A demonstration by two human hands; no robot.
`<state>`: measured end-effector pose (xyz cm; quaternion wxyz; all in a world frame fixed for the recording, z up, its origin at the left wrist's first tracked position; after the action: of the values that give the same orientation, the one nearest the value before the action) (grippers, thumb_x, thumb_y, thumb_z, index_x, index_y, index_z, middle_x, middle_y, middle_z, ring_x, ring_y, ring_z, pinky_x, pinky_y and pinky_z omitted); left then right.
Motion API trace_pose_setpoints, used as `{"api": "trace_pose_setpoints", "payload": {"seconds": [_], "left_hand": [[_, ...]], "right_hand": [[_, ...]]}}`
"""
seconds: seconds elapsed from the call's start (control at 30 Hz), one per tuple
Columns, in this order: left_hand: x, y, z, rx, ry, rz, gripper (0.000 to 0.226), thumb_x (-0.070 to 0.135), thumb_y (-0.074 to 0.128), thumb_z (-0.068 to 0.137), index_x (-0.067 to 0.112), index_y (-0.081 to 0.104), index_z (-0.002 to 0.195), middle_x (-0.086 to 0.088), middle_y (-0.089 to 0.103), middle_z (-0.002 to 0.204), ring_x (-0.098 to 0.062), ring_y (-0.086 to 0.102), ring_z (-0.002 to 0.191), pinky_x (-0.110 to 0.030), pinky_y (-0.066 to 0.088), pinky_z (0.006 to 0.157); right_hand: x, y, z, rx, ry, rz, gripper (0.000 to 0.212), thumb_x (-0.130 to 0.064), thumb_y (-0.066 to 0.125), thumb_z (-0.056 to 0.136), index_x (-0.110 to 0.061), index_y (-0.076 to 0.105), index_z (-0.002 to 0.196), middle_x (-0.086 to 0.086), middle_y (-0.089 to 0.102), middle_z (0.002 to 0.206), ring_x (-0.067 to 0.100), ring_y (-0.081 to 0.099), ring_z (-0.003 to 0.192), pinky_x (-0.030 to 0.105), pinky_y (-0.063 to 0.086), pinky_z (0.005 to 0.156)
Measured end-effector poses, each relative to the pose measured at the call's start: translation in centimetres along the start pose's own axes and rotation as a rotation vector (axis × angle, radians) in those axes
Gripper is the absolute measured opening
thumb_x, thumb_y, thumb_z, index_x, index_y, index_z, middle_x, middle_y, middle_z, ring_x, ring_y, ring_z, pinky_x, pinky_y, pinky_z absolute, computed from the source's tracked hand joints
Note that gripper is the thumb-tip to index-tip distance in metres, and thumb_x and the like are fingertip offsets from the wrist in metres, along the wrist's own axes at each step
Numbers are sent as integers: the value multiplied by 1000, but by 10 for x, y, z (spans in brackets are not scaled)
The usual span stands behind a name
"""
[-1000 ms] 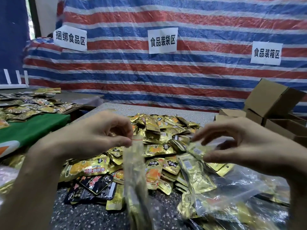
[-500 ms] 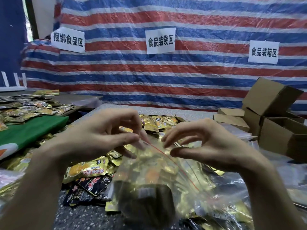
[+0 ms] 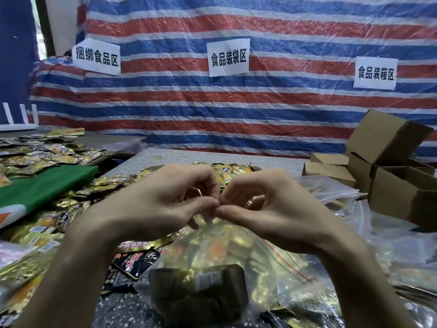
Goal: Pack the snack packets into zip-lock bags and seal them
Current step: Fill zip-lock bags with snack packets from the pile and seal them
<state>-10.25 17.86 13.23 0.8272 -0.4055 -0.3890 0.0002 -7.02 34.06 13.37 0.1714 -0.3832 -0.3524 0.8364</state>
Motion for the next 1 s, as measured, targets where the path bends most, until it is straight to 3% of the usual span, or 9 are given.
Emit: {"api": "trace_pose_setpoints", "payload": {"seconds": [0.07, 0.2, 0.37, 0.53, 0.63, 0.8, 0.9, 1.0], "left_hand": [[1, -1, 0, -9, 23, 9, 11, 17, 67, 92, 23, 63, 83, -4, 70, 79, -12, 68, 72, -24, 56, 62], [-4, -3, -2, -66, 6, 73, 5, 31, 65, 91, 29, 63, 88, 0, 69, 77, -13, 66, 73, -32, 53, 66], [-8, -2, -3, -129, -29, 101, 22, 43, 56, 93, 27, 69, 85, 4, 68, 76, -10, 66, 74, -22, 50, 67], [-3, -1, -3, -126, -5, 53, 25, 38, 58, 92, 17, 69, 85, 2, 68, 76, -10, 65, 73, -24, 51, 65], [1, -6, -5, -72, 55, 50, 21, 29, 60, 92, 14, 69, 81, 2, 66, 71, -6, 62, 67, -16, 46, 62], [5, -12, -6, 31, 144, 13, 17, 18, 62, 95, 15, 67, 78, 5, 61, 66, -6, 58, 62, -18, 45, 59], [4, -11, -6, -7, 124, -29, 17, 21, 63, 93, 16, 66, 77, 5, 61, 64, -6, 57, 61, -19, 45, 58], [-2, -11, -7, -99, 25, -37, 23, 32, 63, 94, 19, 69, 77, 3, 64, 66, -8, 59, 64, -22, 46, 59]], "right_hand": [[-1, 0, 0, -7, -5, -2, 8, -17, 74, 89, -14, 75, 82, -6, 72, 71, 6, 66, 68, 25, 52, 62], [-3, 3, 1, -48, -2, -42, 6, -9, 73, 89, -13, 77, 85, -11, 71, 71, 4, 68, 69, 19, 52, 64], [-3, 5, 0, -95, 12, -92, 6, -13, 73, 90, -12, 79, 90, -7, 74, 77, 3, 69, 73, 19, 54, 68], [-5, 4, 1, -45, 10, -61, 9, -11, 71, 92, -9, 78, 87, -8, 72, 71, 4, 68, 70, 19, 52, 64], [-7, 2, 2, 3, 8, -56, 6, -15, 74, 89, -14, 80, 87, -7, 75, 74, 4, 69, 69, 20, 53, 63], [-10, -4, -3, 70, 7, -37, 5, -11, 76, 85, -16, 77, 86, -7, 74, 79, 7, 70, 75, 24, 56, 67], [-13, -3, -2, 78, -9, -47, 10, -6, 75, 85, -16, 76, 84, -5, 73, 77, 12, 68, 76, 36, 56, 67], [-13, 2, 0, 30, -6, -35, 11, -4, 75, 85, -15, 76, 82, -5, 73, 76, 12, 68, 73, 33, 55, 66]]}}
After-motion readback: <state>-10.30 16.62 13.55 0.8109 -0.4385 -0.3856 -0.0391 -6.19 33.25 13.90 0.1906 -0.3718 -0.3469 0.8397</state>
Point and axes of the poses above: each hand's wrist, its own z-axis towards the middle knuckle, its own y-axis out of the palm, x = y × z, the point moved 4 cm from there along z, towards the middle knuckle
